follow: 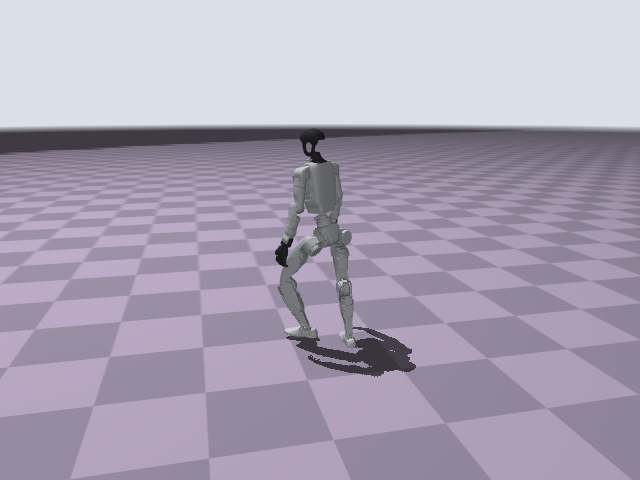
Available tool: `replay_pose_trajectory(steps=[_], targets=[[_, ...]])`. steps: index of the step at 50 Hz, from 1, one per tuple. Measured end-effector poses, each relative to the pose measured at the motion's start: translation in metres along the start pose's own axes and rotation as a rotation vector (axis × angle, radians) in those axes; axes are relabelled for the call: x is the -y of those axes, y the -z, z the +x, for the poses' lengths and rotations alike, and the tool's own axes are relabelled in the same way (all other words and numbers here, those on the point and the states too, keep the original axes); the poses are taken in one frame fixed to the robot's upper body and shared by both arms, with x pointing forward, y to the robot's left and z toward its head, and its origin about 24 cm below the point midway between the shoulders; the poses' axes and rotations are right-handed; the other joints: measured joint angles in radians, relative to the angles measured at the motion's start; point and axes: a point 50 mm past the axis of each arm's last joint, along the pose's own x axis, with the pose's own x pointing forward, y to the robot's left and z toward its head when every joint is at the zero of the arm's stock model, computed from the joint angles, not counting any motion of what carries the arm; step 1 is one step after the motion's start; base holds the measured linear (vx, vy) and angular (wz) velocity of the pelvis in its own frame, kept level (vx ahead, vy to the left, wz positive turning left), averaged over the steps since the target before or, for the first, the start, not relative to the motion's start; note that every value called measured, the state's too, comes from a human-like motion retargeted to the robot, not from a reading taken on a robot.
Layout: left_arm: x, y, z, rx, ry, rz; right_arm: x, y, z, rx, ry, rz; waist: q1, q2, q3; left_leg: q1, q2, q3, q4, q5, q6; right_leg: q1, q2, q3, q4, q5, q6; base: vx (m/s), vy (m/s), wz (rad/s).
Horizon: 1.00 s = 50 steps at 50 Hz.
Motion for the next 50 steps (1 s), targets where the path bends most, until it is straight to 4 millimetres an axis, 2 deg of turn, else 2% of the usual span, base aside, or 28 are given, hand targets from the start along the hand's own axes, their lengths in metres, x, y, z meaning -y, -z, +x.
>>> replay_pose_trajectory(steps=[3, 7, 11, 12, 13, 15, 17, 18, 20, 23, 26, 29, 30, 32, 35, 38, 40, 44, 45, 47, 50], targets=[[-0.006, 0.008, -0.002, -0.030, -0.022, -0.012, -0.007, -0.019, 0.003, 0.058, -0.024, -0.043, -0.004, -0.011, -0.022, -0.014, -0.002, 0.062, -0.145, 0.012, -0.013, 0.022, 0.009, -0.060, -0.007, -0.010, -0.005, 0.24, 0.08, 1.20], [-0.013, 0.010, -0.003, -0.036, -0.048, -0.031, -0.017, -0.036, 0.005, 0.119, -0.049, -0.071, -0.007, -0.027, -0.054, -0.017, -0.008, 0.088, -0.203, 0.047, -0.007, 0.041, -0.004, -0.100, 0.035, -0.011, -0.009, 0.35, 0.12, 0.97], [-0.022, 0.001, -0.003, 0.011, -0.071, -0.061, -0.028, -0.040, 0.005, 0.133, -0.076, -0.065, -0.021, -0.067, -0.062, 0.049, -0.089, 0.076, -0.232, 0.089, 0.018, 0.037, -0.093, -0.062, 0.220, 0.000, 0.002, 0.48, 0.17, 1.04], [-0.024, -0.002, -0.003, 0.028, -0.074, -0.070, -0.030, -0.039, 0.005, 0.127, -0.085, -0.060, -0.028, -0.086, -0.056, 0.082, -0.130, 0.076, -0.252, 0.097, 0.027, 0.023, -0.143, -0.045, 0.318, 0.003, 0.012, 0.49, 0.22, 1.30], [-0.025, -0.006, -0.002, 0.047, -0.075, -0.080, -0.032, -0.037, 0.005, 0.118, -0.094, -0.054, -0.042, -0.122, -0.041, 0.140, -0.204, 0.090, -0.303, 0.109, 0.040, -0.009, -0.232, -0.017, 0.474, -0.004, 0.030, 0.48, 0.23, 1.45], [-0.023, -0.011, -0.002, 0.082, -0.070, -0.097, -0.035, -0.029, 0.004, 0.090, -0.108, -0.045, -0.070, -0.167, -0.028, 0.204, -0.310, 0.081, -0.340, 0.114, 0.063, -0.062, -0.341, 0.055, 0.703, 0.090, 0.068, 0.46, 0.24, 1.59], [-0.023, -0.019, -0.002, 0.119, -0.066, -0.111, -0.034, -0.026, 0.005, 0.072, -0.125, -0.043, -0.118, -0.274, 0.012, 0.352, -0.532, 0.097, -0.542, 0.179, 0.103, -0.149, -0.539, 0.186, 0.991, 0.178, 0.101, 0.44, 0.24, 1.63], [-0.021, -0.021, -0.002, 0.130, -0.064, -0.110, -0.035, -0.022, 0.004, 0.059, -0.130, -0.042, -0.137, -0.291, 0.017, 0.380, -0.573, 0.078, -0.555, 0.178, 0.111, -0.174, -0.570, 0.221, 1.072, 0.213, 0.092, 0.47, 0.17, 1.46], [-0.021, -0.025, -0.002, 0.152, -0.069, -0.102, -0.034, -0.019, 0.004, 0.047, -0.134, -0.043, -0.174, -0.319, 0.036, 0.450, -0.657, 0.031, -0.604, 0.179, 0.123, -0.235, -0.613, 0.306, 1.215, 0.210, 0.080, 0.49, 0.15, 1.24], [-0.027, -0.037, -0.001, 0.181, -0.096, -0.081, -0.030, -0.026, 0.005, 0.065, -0.122, -0.051, -0.216, -0.337, 0.081, 0.613, -0.755, -0.062, -0.769, 0.212, 0.128, -0.336, -0.618, 0.408, 1.315, 0.061, 0.060, 0.51, 0.13, 0.86], [-0.029, -0.045, 0.000, 0.192, -0.113, -0.058, -0.027, -0.030, 0.005, 0.080, -0.107, -0.056, -0.242, -0.327, 0.120, 0.756, -0.779, -0.150, -0.870, 0.216, 0.124, -0.425, -0.582, 0.447, 1.273, -0.090, 0.029, 0.53, 0.07, 0.68], [-0.029, -0.052, 0.001, 0.200, -0.115, -0.030, -0.026, -0.029, 0.005, 0.083, -0.099, -0.049, -0.246, -0.294, 0.160, 0.877, -0.756, -0.224, -0.933, 0.200, 0.120, -0.497, -0.491, 0.457, 1.123, -0.149, 0.026, 0.55, 0.04, 0.53], [-0.029, -0.056, 0.002, 0.204, -0.111, -0.019, -0.025, -0.029, 0.005, 0.081, -0.095, -0.042, -0.238, -0.269, 0.176, 0.921, -0.732, -0.245, -0.962, 0.196, 0.118, -0.509, -0.438, 0.451, 1.050, -0.147, 0.032, 0.55, 0.02, 0.46], [-0.025, -0.055, 0.002, 0.198, -0.099, 0.011, -0.026, -0.022, 0.004, 0.063, -0.097, -0.027, -0.235, -0.263, 0.183, 0.960, -0.723, -0.277, -0.963, 0.184, 0.114, -0.551, -0.375, 0.468, 0.913, -0.127, 0.068, 0.55, -0.01, 0.53], [-0.021, -0.055, 0.003, 0.192, -0.071, 0.068, -0.025, -0.013, 0.003, 0.037, -0.096, 0.003, -0.212, -0.214, 0.167, 0.972, -0.666, -0.310, -0.951, 0.161, 0.093, -0.577, -0.231, 0.466, 0.615, -0.044, 0.127, 0.56, -0.04, 0.42], [-0.016, -0.047, 0.003, 0.170, -0.048, 0.112, -0.026, -0.002, 0.001, 0.006, -0.091, 0.018, -0.202, -0.228, 0.157, 0.988, -0.675, -0.341, -0.905, 0.149, 0.074, -0.626, -0.182, 0.520, 0.525, -0.021, 0.168, 0.57, -0.09, 0.45], [-0.014, -0.042, 0.003, 0.156, -0.039, 0.141, -0.025, 0.005, -0.001, -0.014, -0.084, 0.027, -0.198, -0.224, 0.140, 0.991, -0.663, -0.361, -0.857, 0.129, 0.065, -0.625, -0.156, 0.540, 0.482, 0.013, 0.175, 0.65, -0.10, 0.51], [-0.011, -0.021, 0.001, 0.096, -0.024, 0.164, -0.022, 0.023, -0.005, -0.059, -0.056, 0.033, -0.191, -0.203, 0.111, 0.980, -0.613, -0.383, -0.658, 0.107, 0.035, -0.584, -0.126, 0.551, 0.545, 0.062, 0.145, 0.67, -0.12, 0.35], [-0.012, -0.015, 0.000, 0.078, -0.024, 0.169, -0.019, 0.027, -0.006, -0.069, -0.043, 0.035, -0.193, -0.187, 0.106, 0.967, -0.589, -0.396, -0.570, 0.098, 0.022, -0.557, -0.115, 0.541, 0.558, 0.062, 0.132, 0.70, -0.13, 0.39], [-0.013, -0.002, -0.002, 0.044, -0.024, 0.161, -0.016, 0.033, -0.008, -0.079, -0.018, 0.044, -0.195, -0.117, 0.113, 0.885, -0.496, -0.431, -0.277, 0.131, -0.053, -0.472, -0.049, 0.486, 0.537, 0.063, 0.086, 0.62, -0.14, 0.21], [-0.016, 0.006, -0.005, 0.029, -0.032, 0.141, -0.008, 0.036, -0.010, -0.075, 0.029, 0.067, -0.174, 0.034, 0.114, 0.718, -0.308, -0.476, 0.143, 0.367, -0.215, -0.356, 0.113, 0.413, 0.400, 0.095, 0.004, 0.54, -0.11, -0.07]])
